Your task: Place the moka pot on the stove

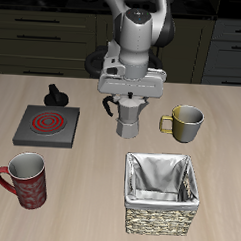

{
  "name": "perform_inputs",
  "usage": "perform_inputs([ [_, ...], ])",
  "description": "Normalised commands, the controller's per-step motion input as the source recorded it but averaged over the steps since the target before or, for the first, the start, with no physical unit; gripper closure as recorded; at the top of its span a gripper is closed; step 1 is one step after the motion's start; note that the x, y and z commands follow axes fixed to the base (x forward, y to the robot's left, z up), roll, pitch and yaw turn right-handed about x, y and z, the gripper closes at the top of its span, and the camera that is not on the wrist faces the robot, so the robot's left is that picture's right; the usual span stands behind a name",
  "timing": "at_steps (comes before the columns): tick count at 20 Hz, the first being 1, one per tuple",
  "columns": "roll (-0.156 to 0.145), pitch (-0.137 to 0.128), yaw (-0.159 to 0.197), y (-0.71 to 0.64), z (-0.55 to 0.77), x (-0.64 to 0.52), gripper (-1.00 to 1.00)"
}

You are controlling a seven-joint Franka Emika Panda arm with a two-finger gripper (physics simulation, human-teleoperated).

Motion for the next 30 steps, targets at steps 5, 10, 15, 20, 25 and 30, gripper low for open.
perform_inputs([
  [5,0.004,-0.046,0.016,-0.07,0.30,-0.10,1.00],
  [10,0.066,-0.011,-0.022,-0.11,0.25,-0.10,1.00],
  [15,0.004,-0.041,0.041,-0.29,0.33,-0.11,1.00],
  [20,0.013,-0.010,0.012,-0.31,0.27,-0.07,1.00],
  [25,0.058,0.032,-0.043,-0.36,0.22,-0.06,1.00],
  [30,-0.014,-0.022,0.050,-0.30,0.05,-0.03,1.00],
])
